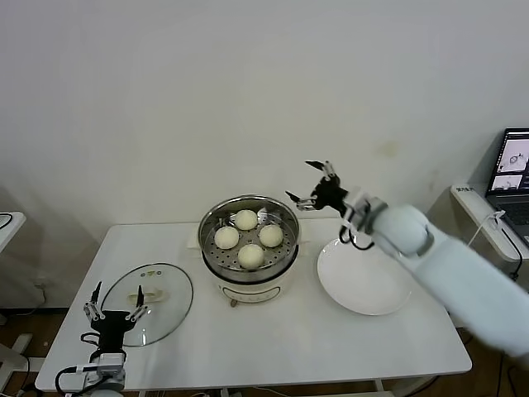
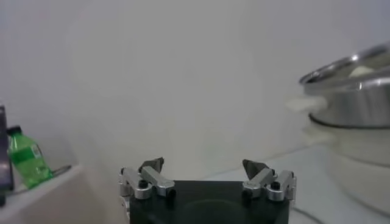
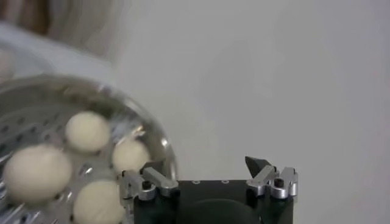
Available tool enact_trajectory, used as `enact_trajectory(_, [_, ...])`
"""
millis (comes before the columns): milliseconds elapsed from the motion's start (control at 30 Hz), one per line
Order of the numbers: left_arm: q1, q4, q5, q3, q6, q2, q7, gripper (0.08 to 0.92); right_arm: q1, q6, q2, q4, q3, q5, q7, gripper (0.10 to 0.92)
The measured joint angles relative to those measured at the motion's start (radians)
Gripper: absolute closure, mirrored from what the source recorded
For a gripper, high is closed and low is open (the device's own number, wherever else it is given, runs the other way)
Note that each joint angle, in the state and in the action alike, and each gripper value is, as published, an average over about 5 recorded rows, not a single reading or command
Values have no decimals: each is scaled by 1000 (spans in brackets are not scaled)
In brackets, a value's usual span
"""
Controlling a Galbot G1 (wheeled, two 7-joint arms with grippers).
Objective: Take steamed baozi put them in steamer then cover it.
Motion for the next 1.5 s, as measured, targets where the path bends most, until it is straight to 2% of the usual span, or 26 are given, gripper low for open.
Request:
enact_trajectory(300, [-23, 97, 188, 6, -30, 41, 1, 177, -504, 164, 184, 120, 509, -84, 11, 203])
enact_trajectory(633, [-69, 198, 446, 30, -35, 94, 27, 177, -901, 325, 391, 141, 878, -55, -78, 203])
enact_trajectory(1000, [-129, 294, 651, 53, -3, 133, 70, 177, -1077, 442, 489, 148, 1015, -3, -138, 203])
enact_trajectory(1500, [-205, 363, 746, 72, 12, 150, 90, 177, -1151, 478, 542, 153, 1053, 53, -156, 203])
